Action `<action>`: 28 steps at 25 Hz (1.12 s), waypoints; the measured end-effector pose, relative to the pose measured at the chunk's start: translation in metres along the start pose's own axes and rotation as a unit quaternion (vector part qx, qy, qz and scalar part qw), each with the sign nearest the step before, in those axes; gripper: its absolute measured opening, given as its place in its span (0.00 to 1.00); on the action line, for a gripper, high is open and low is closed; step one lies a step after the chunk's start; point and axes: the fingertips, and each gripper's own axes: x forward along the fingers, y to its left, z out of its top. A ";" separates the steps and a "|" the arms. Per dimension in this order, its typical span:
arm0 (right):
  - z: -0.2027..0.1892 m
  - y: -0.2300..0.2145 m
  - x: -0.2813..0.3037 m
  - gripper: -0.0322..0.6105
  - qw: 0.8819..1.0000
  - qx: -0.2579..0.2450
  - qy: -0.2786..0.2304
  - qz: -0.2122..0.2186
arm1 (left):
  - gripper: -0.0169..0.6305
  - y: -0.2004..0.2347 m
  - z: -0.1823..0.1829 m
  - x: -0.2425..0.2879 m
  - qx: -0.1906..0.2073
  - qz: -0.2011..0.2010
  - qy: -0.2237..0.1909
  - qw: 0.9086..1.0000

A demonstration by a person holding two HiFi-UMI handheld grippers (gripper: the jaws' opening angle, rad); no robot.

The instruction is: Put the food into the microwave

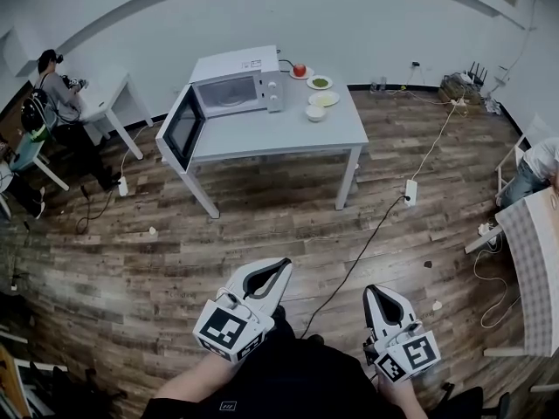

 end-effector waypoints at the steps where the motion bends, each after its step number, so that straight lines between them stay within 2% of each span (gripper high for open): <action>1: -0.002 -0.005 0.004 0.07 1.000 0.003 0.005 0.002 | 0.04 0.002 0.000 0.006 0.000 0.001 0.000 1.000; 8: -0.001 -0.043 0.058 0.07 1.000 0.003 0.015 0.006 | 0.04 0.043 -0.006 0.060 0.001 0.000 0.001 1.000; 21: 0.036 -0.123 0.233 0.07 1.000 0.004 0.019 -0.002 | 0.04 0.187 0.018 0.176 0.006 -0.017 -0.005 1.000; 28: 0.053 -0.139 0.311 0.07 1.000 0.003 0.022 -0.002 | 0.04 0.261 0.030 0.209 0.007 -0.020 -0.011 1.000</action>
